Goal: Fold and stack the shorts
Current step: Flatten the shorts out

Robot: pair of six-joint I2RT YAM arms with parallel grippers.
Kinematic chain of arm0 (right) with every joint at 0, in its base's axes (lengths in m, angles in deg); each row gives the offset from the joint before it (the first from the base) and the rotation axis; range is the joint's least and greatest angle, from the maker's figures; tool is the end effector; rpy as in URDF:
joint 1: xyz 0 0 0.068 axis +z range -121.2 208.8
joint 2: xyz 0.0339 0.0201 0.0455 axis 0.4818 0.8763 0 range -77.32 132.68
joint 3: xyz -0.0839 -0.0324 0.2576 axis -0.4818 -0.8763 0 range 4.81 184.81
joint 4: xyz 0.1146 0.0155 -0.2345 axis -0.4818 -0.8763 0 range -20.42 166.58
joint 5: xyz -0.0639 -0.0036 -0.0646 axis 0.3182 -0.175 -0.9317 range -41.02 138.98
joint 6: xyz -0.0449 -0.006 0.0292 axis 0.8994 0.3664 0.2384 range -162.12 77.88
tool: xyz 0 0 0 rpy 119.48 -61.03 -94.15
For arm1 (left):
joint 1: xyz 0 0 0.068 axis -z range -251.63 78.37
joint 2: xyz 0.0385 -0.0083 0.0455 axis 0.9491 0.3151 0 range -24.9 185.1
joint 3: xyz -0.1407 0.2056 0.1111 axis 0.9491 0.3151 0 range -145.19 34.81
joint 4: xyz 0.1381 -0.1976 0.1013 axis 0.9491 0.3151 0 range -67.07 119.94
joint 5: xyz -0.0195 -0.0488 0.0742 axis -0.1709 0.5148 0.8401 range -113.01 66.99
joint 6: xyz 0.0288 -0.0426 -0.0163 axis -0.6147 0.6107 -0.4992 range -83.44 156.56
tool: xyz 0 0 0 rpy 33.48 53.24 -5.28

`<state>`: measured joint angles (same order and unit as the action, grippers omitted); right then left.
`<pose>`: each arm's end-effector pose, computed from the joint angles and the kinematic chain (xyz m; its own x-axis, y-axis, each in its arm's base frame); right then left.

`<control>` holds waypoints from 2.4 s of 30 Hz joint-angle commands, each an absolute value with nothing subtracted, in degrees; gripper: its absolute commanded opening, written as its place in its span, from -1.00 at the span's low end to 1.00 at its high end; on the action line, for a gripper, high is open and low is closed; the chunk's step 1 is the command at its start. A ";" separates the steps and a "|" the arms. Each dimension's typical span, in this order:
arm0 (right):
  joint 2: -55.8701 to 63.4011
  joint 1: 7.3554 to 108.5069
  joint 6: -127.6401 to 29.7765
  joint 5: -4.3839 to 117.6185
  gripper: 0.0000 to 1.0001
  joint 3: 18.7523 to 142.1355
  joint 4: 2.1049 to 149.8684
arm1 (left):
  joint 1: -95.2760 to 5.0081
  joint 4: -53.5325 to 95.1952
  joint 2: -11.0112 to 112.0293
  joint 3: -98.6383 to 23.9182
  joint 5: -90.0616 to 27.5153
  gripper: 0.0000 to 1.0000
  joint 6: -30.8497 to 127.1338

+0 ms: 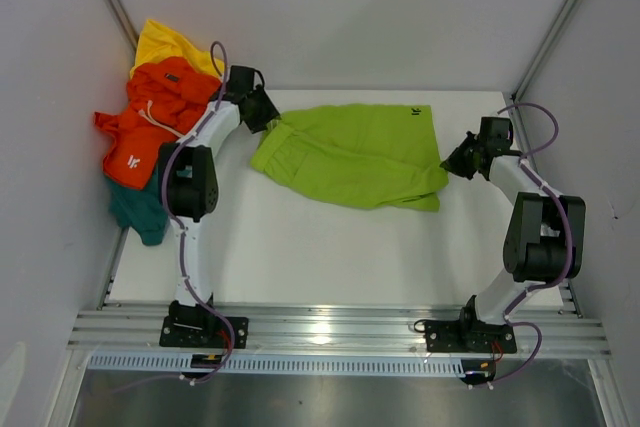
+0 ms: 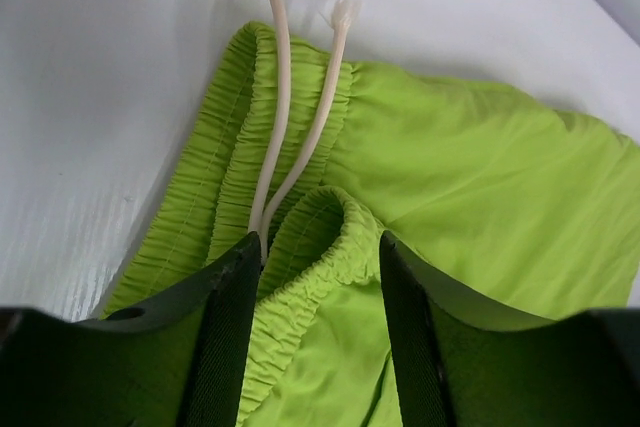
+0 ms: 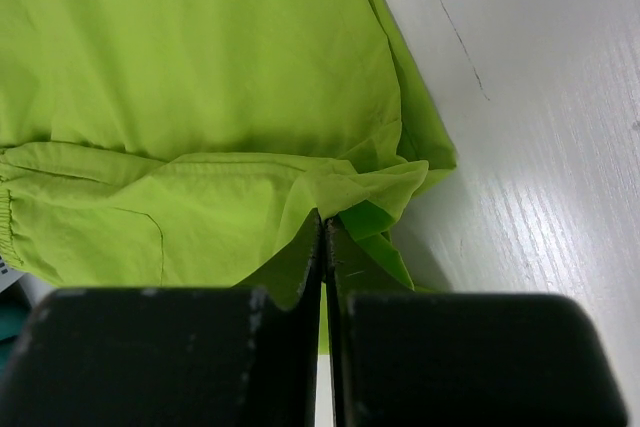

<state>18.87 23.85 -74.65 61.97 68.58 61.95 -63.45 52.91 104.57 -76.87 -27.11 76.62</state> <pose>0.3610 -0.0233 0.2157 -0.6516 0.5824 -0.4860 0.3343 0.7956 0.5053 0.5075 -0.0755 0.2185 -0.6828 -0.5504 -0.4804 -0.3265 0.8182 -0.4732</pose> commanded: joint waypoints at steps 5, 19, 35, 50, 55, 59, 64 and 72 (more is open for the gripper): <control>16.11 24.06 -74.11 62.86 -1.00 68.71 63.75 | -63.11 51.85 108.78 -80.50 -33.11 -0.07 77.51; 15.06 24.32 -73.93 64.26 -1.00 68.09 65.24 | -63.20 42.71 105.98 -77.25 -41.54 -1.00 79.28; -10.55 23.62 -73.23 73.60 -1.00 50.97 74.30 | -66.45 11.46 67.24 -19.50 -48.94 -1.00 83.40; -51.02 25.20 -81.66 56.20 -0.77 31.89 54.18 | -66.45 21.52 9.45 18.36 -26.02 -0.99 82.70; -64.62 25.46 -83.86 49.44 0.31 28.98 48.91 | -66.45 28.02 -6.50 25.57 -18.89 -0.22 84.73; -72.30 25.46 -83.25 45.55 0.45 29.59 45.21 | -66.45 32.33 -18.02 29.18 -16.43 0.46 85.43; -64.07 25.46 -81.93 55.80 0.46 27.93 54.58 | -66.45 32.43 -29.02 31.65 -18.88 0.62 84.73; -23.94 36.41 -74.65 58.48 0.38 39.33 65.68 | -66.45 34.00 -7.79 19.21 -21.08 0.74 78.85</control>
